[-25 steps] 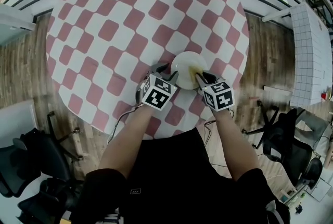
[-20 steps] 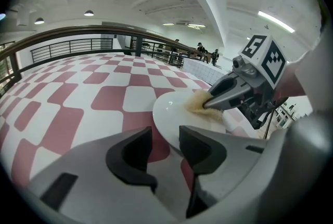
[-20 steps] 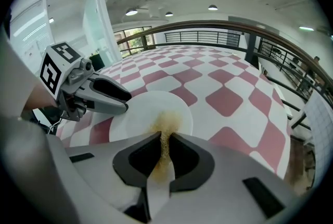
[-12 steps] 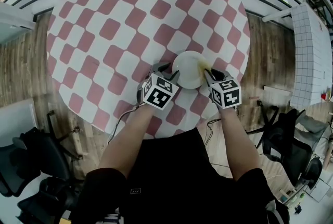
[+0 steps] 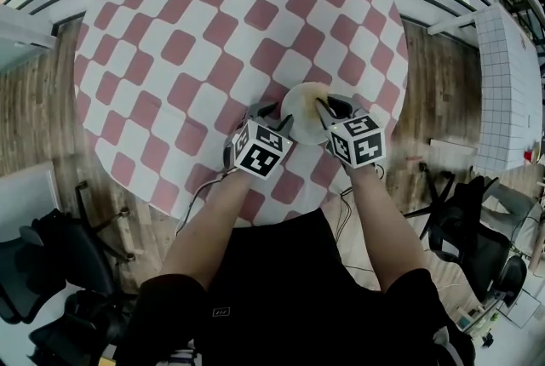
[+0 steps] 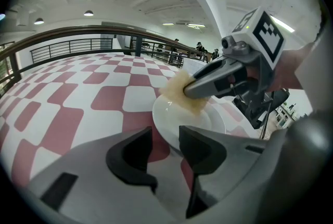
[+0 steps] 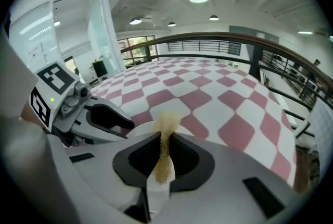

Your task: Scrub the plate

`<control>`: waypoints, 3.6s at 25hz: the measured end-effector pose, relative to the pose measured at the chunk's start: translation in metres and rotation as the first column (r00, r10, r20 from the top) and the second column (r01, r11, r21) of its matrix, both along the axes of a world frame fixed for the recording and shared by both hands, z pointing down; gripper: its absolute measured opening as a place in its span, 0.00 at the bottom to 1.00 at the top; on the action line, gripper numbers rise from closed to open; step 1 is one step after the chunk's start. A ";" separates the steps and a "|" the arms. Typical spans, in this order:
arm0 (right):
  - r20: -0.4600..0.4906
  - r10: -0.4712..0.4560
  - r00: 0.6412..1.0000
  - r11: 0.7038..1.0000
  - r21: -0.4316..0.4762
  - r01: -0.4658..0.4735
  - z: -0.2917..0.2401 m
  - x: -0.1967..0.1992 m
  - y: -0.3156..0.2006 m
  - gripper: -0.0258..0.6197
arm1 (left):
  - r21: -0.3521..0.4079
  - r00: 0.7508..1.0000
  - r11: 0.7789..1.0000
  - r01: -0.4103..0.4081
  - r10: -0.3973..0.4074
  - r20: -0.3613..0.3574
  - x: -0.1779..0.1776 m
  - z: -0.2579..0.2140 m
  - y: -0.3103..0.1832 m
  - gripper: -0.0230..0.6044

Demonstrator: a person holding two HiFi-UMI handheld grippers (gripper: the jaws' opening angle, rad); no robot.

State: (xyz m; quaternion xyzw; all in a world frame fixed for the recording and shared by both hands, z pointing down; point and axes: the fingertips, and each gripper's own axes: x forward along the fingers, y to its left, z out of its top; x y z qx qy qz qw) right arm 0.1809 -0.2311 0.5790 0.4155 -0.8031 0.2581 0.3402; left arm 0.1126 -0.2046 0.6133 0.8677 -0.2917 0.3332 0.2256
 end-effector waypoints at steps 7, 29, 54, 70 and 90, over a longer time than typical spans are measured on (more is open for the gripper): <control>-0.256 -0.189 0.948 0.981 -0.015 0.192 0.029 -0.021 0.005 0.12 | -0.001 1.000 1.000 -0.004 0.004 -0.006 0.001 0.000 0.001 0.30; -0.301 0.138 0.943 0.990 0.024 -0.137 -0.018 0.111 0.064 0.12 | -0.067 1.000 0.998 0.012 -0.013 -0.019 -0.005 -0.005 0.003 0.30; 0.505 -0.008 0.863 0.943 0.292 -0.162 -0.241 0.091 0.160 0.12 | 0.148 0.964 0.982 0.120 -0.079 -0.255 0.056 -0.235 0.100 0.27; 0.576 -0.232 0.784 0.790 0.582 -0.194 -0.389 0.086 0.221 0.12 | 0.449 0.913 0.890 0.077 0.118 -0.390 0.077 -0.391 0.152 0.20; 0.545 -0.208 0.812 0.798 0.575 -0.181 -0.382 0.071 0.212 0.12 | 0.441 0.909 0.892 0.095 0.103 -0.404 0.063 -0.394 0.150 0.10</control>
